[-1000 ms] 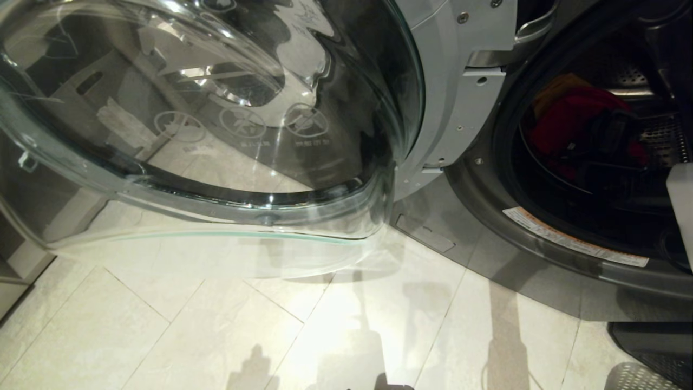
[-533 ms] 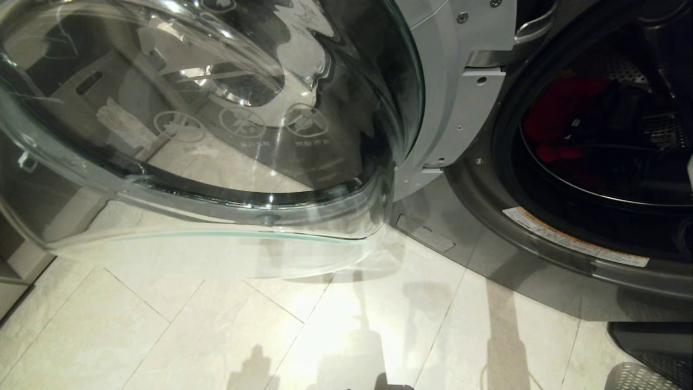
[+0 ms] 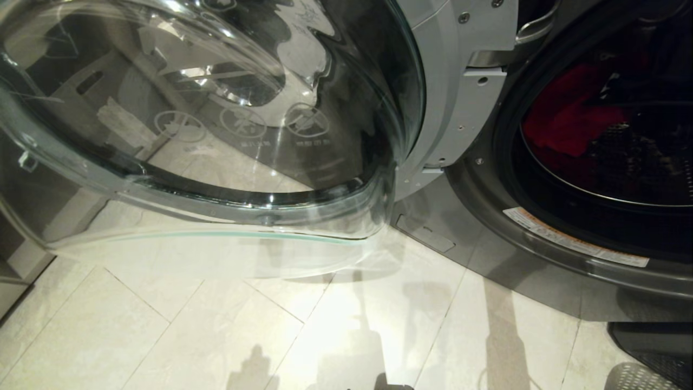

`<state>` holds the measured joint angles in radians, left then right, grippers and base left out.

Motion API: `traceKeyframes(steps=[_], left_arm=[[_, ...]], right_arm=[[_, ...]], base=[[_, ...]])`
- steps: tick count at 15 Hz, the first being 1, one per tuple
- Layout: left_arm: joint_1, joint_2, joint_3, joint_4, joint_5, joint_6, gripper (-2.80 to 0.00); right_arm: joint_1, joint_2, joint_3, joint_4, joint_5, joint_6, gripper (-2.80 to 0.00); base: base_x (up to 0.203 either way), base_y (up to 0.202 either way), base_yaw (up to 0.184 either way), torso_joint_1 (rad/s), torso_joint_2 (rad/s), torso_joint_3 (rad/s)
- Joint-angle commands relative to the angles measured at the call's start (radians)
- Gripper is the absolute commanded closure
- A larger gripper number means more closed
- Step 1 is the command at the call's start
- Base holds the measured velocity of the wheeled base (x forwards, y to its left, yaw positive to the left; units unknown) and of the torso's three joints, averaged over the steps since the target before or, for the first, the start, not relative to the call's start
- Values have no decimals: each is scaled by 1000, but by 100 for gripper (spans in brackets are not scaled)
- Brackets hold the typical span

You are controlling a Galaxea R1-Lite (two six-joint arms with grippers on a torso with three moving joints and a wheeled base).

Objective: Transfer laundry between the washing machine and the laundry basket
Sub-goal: Pick a cloth and place it into the basket

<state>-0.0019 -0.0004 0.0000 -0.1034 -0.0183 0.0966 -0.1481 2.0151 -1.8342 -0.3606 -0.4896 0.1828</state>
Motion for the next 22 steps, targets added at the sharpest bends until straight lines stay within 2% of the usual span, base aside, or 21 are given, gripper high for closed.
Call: traceKeyframes(steps=[1,4,9,15,18,20,22], left_arm=[[0,0,40,-1,0,0,0],[0,0,40,-1,0,5,0],[0,0,40,-1,0,5,0],[0,0,40,1,0,5,0],[0,0,40,-1,0,5,0],[0,0,40,1,0,5,0],[0,0,40,1,0,5,0]], right_arm=[[0,-159,126,-3,-1,-4,0],[0,-298,262,-13,24,-11,0],[1,-569,502,-10,54,-69,0],[2,-934,949,53,225,-183,0],[10,-1025,1117,66,254,-211,0],[36,-1078,1187,67,277,-244,0],[48,-1134,1197,86,318,-270,0]], base=[[0,0,0,0,0,0],[0,0,0,0,0,0],[0,0,0,0,0,0],[0,0,0,0,0,0],[0,0,0,0,0,0],[0,0,0,0,0,0],[0,0,0,0,0,0]])
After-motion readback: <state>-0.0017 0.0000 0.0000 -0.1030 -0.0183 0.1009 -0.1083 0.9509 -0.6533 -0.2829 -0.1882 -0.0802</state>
